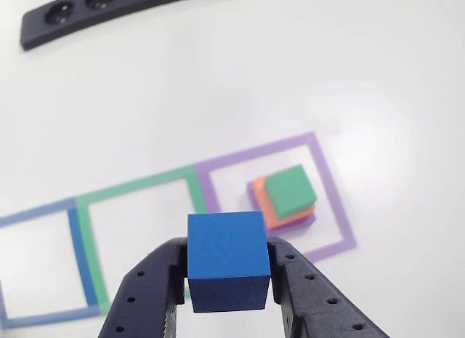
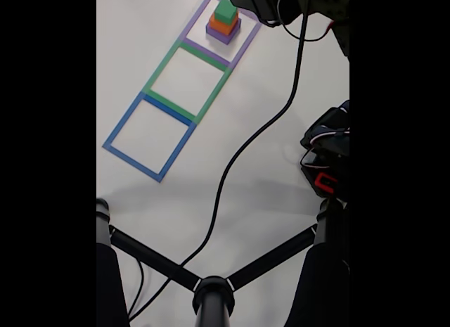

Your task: Tower of hanoi

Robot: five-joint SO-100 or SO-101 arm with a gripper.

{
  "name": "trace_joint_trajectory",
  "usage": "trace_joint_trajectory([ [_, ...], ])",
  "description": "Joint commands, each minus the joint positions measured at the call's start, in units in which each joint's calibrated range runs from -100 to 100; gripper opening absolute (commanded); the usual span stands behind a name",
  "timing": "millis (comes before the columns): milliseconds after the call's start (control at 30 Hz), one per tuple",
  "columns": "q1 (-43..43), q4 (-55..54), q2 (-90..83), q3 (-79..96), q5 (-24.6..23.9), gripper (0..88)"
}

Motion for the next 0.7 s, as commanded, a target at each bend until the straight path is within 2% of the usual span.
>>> trace_joint_trajectory([
  [0, -3.38, 8.81, -0.38, -12.02, 0.0, 2.2],
  [167, -6.13, 11.48, -1.18, -14.11, 0.0, 2.2],
  [400, -7.65, 8.24, -5.43, -3.93, 0.0, 2.6],
  [533, -7.88, 2.82, -8.07, 5.7, 0.0, 2.7],
  [667, -7.42, -7.05, -10.79, 19.6, 0.0, 3.0],
])
